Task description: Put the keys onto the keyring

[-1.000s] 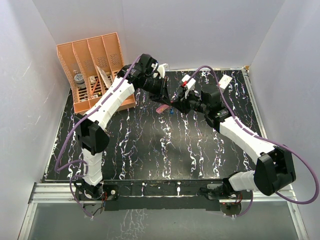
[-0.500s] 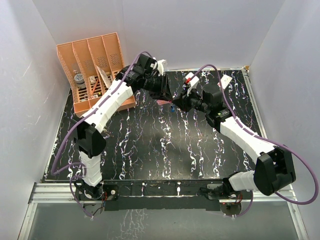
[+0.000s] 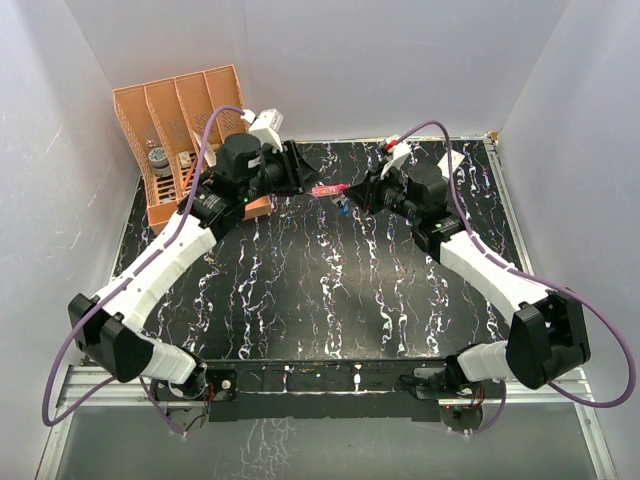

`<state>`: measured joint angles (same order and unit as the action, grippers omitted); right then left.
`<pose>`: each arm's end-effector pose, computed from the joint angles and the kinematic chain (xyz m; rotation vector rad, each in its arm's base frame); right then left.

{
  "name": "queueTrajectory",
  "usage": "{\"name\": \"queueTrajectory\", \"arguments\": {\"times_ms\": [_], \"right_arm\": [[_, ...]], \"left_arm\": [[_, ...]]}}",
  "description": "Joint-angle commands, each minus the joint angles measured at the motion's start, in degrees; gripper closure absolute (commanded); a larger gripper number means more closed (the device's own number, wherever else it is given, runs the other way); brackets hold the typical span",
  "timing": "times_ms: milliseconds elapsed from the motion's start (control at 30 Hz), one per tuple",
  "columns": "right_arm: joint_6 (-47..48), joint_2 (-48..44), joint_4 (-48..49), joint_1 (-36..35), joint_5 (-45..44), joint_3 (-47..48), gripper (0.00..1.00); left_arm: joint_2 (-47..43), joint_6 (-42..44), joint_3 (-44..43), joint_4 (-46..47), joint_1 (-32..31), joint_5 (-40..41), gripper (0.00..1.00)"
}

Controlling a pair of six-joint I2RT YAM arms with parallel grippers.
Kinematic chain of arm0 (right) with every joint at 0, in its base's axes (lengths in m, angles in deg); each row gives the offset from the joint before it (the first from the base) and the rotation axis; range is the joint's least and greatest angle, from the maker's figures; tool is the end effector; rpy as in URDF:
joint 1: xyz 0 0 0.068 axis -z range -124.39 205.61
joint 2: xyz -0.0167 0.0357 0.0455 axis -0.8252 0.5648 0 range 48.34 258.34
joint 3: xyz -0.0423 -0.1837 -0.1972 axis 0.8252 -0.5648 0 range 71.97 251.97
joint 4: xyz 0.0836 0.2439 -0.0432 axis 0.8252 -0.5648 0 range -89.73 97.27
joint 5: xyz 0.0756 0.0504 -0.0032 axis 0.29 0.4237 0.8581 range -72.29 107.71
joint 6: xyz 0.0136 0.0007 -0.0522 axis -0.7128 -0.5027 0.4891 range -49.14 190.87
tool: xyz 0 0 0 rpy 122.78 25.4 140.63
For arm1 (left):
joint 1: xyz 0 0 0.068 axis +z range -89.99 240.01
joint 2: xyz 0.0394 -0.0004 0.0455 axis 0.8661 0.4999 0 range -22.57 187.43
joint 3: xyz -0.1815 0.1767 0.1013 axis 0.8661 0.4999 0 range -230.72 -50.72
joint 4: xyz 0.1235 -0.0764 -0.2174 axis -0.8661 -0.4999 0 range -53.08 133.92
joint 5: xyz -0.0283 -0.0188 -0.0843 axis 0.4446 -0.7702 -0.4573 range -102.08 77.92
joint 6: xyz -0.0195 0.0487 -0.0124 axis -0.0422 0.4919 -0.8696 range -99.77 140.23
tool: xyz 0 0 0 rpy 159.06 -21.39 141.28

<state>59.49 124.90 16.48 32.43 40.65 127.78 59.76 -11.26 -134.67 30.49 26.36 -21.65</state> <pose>0.2829 0.1361 0.3182 -0.4816 1.7595 0.7851 0.2753 -0.1904 0.4196 0.1628 1.8719 -0.9521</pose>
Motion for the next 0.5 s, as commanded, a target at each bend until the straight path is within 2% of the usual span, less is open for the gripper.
{"name": "queueTrajectory", "arguments": {"times_ms": [0,267,467], "right_arm": [[-11.12,1.16,6.89,0.24,-4.20,4.82,0.98],[-23.40,3.49,6.49,0.24,-10.54,8.44,1.00],[-30.38,4.04,7.09,0.24,-13.25,9.18,1.00]], "left_arm": [[-3.64,-0.22,7.11,14.61,0.09,3.96,0.64],[-3.73,0.56,14.12,27.01,-0.07,4.93,0.64],[-2.69,3.27,15.45,32.70,-1.16,7.03,0.64]]}}
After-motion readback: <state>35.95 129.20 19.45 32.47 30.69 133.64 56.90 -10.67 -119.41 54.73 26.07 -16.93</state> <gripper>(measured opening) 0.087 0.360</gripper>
